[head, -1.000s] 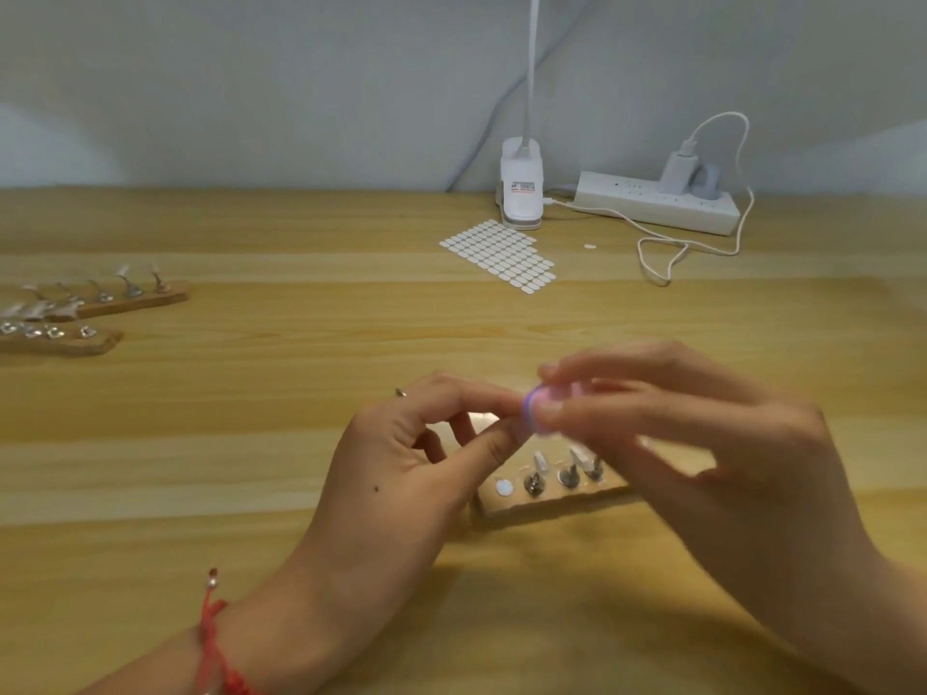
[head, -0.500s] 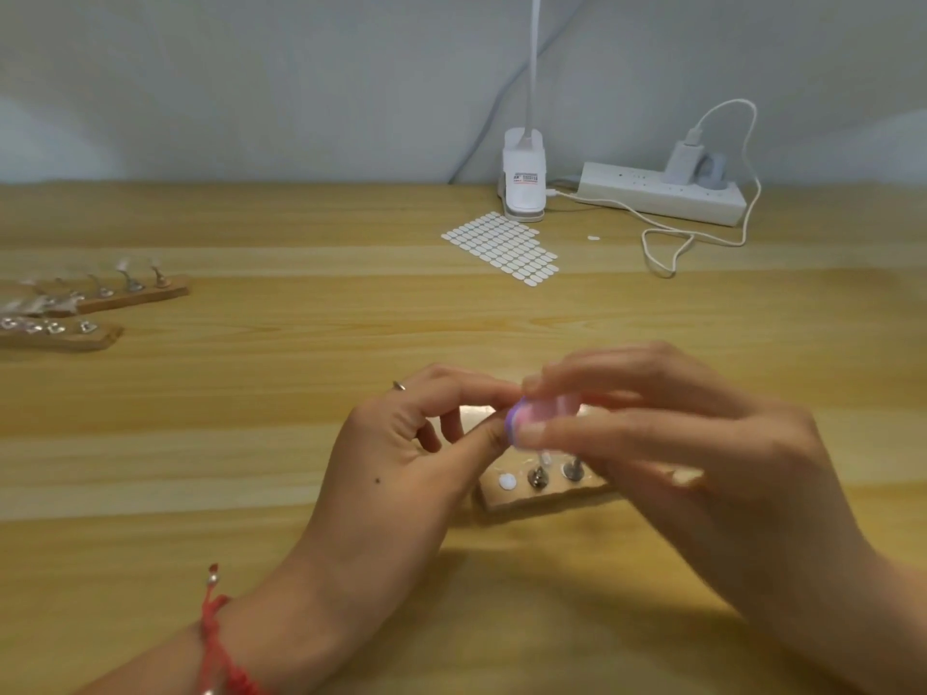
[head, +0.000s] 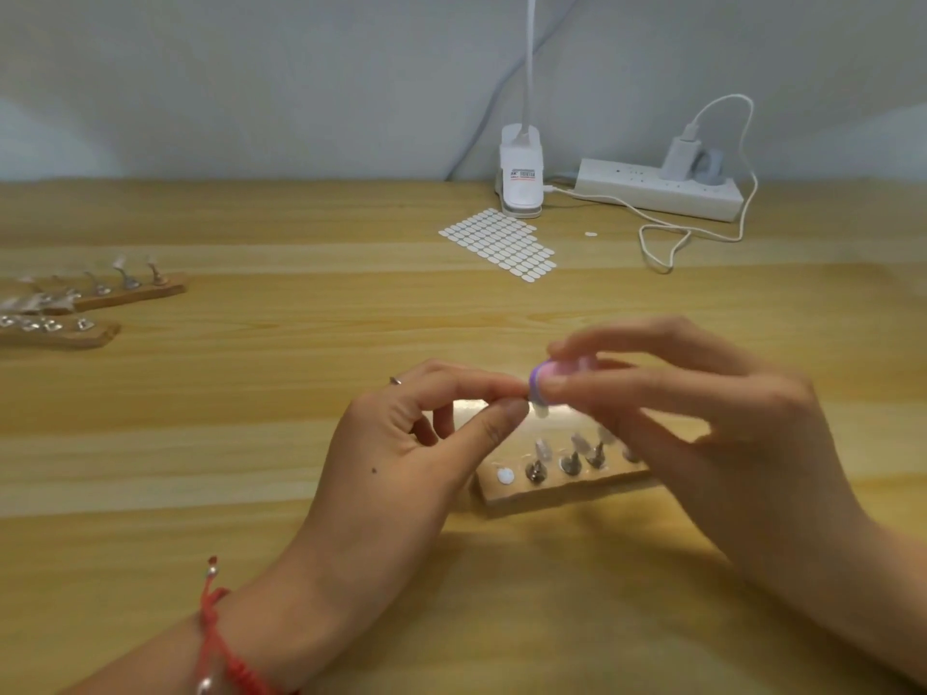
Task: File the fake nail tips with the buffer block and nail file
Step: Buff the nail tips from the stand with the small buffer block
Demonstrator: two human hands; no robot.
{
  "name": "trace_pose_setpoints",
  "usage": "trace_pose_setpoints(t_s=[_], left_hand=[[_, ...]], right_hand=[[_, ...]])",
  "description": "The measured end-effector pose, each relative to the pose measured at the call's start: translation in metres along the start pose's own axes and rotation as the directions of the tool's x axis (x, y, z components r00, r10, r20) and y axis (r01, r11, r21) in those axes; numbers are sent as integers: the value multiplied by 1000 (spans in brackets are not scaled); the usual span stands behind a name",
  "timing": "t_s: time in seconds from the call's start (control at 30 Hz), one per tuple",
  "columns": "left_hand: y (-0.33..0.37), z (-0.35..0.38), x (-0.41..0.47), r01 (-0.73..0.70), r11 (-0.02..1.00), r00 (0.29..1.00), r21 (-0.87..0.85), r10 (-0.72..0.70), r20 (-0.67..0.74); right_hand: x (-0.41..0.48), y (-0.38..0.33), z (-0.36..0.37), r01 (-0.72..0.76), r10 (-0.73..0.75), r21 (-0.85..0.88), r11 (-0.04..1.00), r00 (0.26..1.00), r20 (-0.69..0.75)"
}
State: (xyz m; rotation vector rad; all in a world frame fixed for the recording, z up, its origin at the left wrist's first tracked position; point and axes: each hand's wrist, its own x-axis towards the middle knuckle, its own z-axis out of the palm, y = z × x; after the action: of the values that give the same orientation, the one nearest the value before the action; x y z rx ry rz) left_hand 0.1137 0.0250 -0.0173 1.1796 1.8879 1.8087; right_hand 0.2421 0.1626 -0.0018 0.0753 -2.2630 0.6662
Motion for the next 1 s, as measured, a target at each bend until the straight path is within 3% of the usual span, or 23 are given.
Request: trace_pose_setpoints(t_s=[0.13,0.27,0.37,0.47,0.57,0.7,0.8,0.9,1.0], left_hand=[[2,0,0,15,999,1000,-31,-14,13],[2,0,0,43,998,999,-53,-43,-9],[3,1,-1,44,997,999,-63,-45,-6],[2,-1,0,70,995,997,-71,-71,-14],[3,-2,0,79,993,997,-87,-79,1],[1,-2,0,100,990,995,-97,-101,-9],[1,-2,0,98,990,995,-104,-97,7],[-1,-3,0,103,989,995,-103,-104,0],[0,-2,0,95,988,995,-119,-93,21]], right_hand=[[-1,1,2,69,-69,9,998,997,30],[0,3,0,11,-11,16,1000,1000,8],[-3,2,3,90,-91,20,996,995,48],[-2,4,1,20,-20,8,1000,1000,12],[-3,3,3,85,-86,26,996,995,48],[-3,5,2,29,-30,37,999,999,17],[-3,4,3,91,-92,31,995,995,49],[-2,6,1,15,-15,18,1000,1000,-2],[-3,3,5,58,-60,54,997,997,44]])
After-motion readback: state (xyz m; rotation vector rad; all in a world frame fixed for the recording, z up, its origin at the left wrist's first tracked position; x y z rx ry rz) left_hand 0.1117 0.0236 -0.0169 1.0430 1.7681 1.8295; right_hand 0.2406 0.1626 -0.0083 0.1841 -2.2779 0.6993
